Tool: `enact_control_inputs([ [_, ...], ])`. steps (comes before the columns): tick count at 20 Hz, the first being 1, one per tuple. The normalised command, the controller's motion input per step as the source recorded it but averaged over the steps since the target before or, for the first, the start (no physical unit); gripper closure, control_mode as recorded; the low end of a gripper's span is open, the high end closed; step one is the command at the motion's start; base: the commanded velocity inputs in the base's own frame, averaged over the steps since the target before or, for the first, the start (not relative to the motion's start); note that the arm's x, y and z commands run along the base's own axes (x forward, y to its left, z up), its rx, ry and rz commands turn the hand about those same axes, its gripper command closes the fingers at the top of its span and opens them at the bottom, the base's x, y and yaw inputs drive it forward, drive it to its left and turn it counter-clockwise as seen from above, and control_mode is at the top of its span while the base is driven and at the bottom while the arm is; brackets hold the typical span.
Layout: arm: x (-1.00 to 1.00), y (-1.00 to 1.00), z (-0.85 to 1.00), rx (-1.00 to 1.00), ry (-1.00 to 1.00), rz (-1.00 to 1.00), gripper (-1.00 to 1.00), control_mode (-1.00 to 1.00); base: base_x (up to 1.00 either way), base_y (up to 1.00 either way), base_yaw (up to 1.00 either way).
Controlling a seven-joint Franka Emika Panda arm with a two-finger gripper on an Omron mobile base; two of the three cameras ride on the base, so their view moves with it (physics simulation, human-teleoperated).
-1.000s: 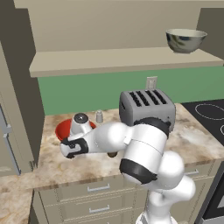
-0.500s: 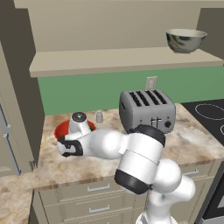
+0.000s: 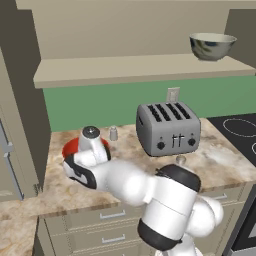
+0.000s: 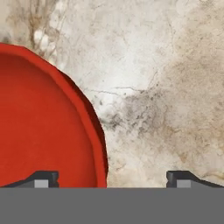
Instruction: Pick both bowls and place them on the counter. Then place the mushroom in one bowl and place the kiwi in the other bowl.
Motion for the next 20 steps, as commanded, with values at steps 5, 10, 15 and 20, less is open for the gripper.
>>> enact_control_inputs([
  [5,-0.43,-0.15,0.43,0.0,0.0,0.02,-1.0,-1.0,0.0,0.0,0.0],
  [10,-0.46,-0.19,0.42,0.0,0.0,0.01,-1.0,-1.0,0.0,0.0,0.0],
  [15,-0.47,-0.22,0.38,0.0,0.0,0.0,-1.0,-1.0,0.0,0.0,0.0],
  [20,-0.48,-0.27,0.39,0.0,0.0,0.0,-1.0,-1.0,0.0,0.0,0.0],
])
